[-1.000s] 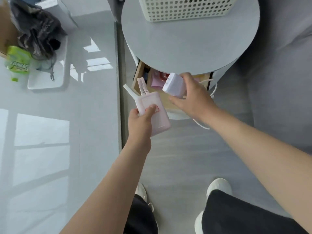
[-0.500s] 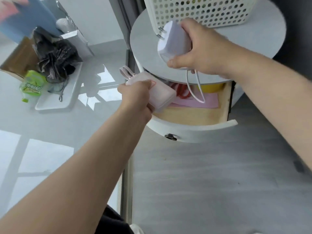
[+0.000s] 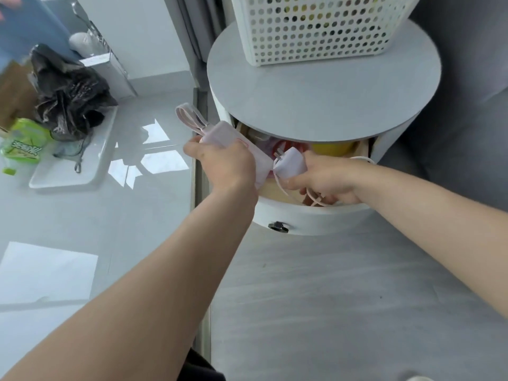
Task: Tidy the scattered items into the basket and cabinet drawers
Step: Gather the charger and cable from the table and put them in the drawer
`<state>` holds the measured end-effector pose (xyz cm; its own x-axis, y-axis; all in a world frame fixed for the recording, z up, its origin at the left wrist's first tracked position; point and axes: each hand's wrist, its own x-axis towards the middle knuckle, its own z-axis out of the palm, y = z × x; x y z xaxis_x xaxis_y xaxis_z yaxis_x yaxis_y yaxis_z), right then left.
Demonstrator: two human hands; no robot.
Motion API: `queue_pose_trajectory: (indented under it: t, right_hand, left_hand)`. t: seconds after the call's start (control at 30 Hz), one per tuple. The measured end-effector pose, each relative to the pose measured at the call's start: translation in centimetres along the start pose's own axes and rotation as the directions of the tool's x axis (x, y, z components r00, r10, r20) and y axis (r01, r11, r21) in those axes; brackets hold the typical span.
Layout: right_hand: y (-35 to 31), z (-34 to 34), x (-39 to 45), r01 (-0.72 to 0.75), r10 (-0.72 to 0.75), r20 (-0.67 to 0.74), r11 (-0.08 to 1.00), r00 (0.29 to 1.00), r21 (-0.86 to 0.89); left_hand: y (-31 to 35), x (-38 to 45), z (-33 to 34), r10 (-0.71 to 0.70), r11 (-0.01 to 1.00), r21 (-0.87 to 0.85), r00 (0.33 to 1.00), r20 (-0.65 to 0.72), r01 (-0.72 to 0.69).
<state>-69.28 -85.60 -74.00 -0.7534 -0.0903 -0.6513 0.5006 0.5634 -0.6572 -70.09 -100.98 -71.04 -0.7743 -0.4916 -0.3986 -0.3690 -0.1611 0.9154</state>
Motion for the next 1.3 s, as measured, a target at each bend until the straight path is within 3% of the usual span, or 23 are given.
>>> queue_pose_trajectory:
  t: [0.1, 0.2, 0.3, 0.4, 0.47, 0.53, 0.57, 0.6, 0.67, 0.73, 0.77, 0.87, 0.97, 1.07, 1.2, 1.3]
  right_hand:
    - [0.5, -0.2, 1.3, 0.009, -0.009, -0.024, 1.000, 1.000, 0.009]
    - [0.3, 0.6, 2.3, 0.095, -0.118, -0.060, 0.948, 0.991, -0.303]
    - [0.0, 0.6, 3.3, 0.121, -0.158, -0.003, 0.768, 0.987, -0.629]
    - [-1.3, -0.8, 1.4, 0.172, -0.220, 0.041, 0.620, 0.975, -0.765]
    - [-1.3, -1.9, 0.1, 0.148, -0.273, 0.018, 0.465, 0.962, -0.873]
    - [-0.5, -2.3, -0.8, 0.010, -0.167, -0.034, 0.256, 0.985, -0.967]
    - [-0.2, -2.2, -0.7, -0.037, -0.085, -0.056, 0.206, 0.995, -0.978]
    - [0.3, -2.1, -0.1, -0.045, -0.027, -0.052, 0.206, 0.998, -0.978]
    - [1.4, -1.6, 1.9, 0.005, -0.007, 0.003, 0.347, 1.000, -0.938]
    - [2.0, -1.3, 3.0, 0.150, -0.138, 0.090, 0.523, 0.986, -0.839]
    - [2.2, -1.0, 3.2, 0.228, -0.217, 0.126, 0.557, 0.968, -0.799]
    - [2.0, 0.2, 3.3, 0.324, -0.349, 0.162, 0.478, 0.923, -0.816]
    - [1.3, 1.3, 4.6, 0.390, -0.321, 0.243, 0.554, 0.915, -0.736]
    - [1.0, 1.9, 5.3, 0.403, -0.251, 0.316, 0.522, 0.915, -0.752]
    - [1.4, 2.0, 4.2, 0.279, -0.294, 0.165, 0.408, 0.942, -0.869]
    - [1.4, 1.7, 3.6, 0.152, -0.196, 0.071, 0.435, 0.978, -0.888]
  left_hand:
    - [-0.3, -0.2, 0.1, -0.007, 0.999, -0.048, 1.000, -0.014, 0.006]
    - [0.1, 0.0, 0.3, 0.012, 0.997, -0.074, 1.000, -0.011, -0.013]
    - [0.6, 0.1, 0.4, -0.030, 0.994, -0.108, 0.999, -0.011, 0.029]
    - [0.4, -0.1, 0.4, -0.073, 0.993, -0.100, 0.997, -0.022, 0.070]
    - [0.0, -0.2, 0.5, -0.092, 0.991, -0.100, 0.996, -0.006, 0.091]
    - [-0.3, -0.2, 0.7, -0.109, 0.989, -0.102, 0.994, 0.010, 0.110]
    - [-0.4, -0.2, 0.9, -0.110, 0.989, -0.098, 0.994, 0.012, 0.111]
    - [-0.4, -0.2, 1.1, -0.110, 0.989, -0.101, 0.994, 0.014, 0.110]
    - [-0.2, -0.4, 1.6, -0.110, 0.986, -0.125, 0.994, 0.023, 0.112]
    - [0.0, -0.3, 1.8, -0.119, 0.980, -0.158, 0.992, 0.029, 0.122]
    - [0.1, -0.2, 1.8, -0.123, 0.976, -0.176, 0.992, 0.027, 0.126]
    - [0.7, 0.8, 1.2, -0.110, 0.973, -0.204, 0.994, -0.015, 0.104]
    - [1.5, 1.8, 0.6, -0.074, 0.971, -0.234, 0.995, -0.071, 0.056]
    - [1.7, 2.1, 0.3, -0.093, 0.965, -0.252, 0.993, -0.069, 0.073]
    - [1.5, 1.8, 0.2, -0.106, 0.968, -0.233, 0.993, -0.044, 0.093]
    - [1.5, 1.6, 0.3, -0.097, 0.966, -0.244, 0.995, -0.037, 0.085]
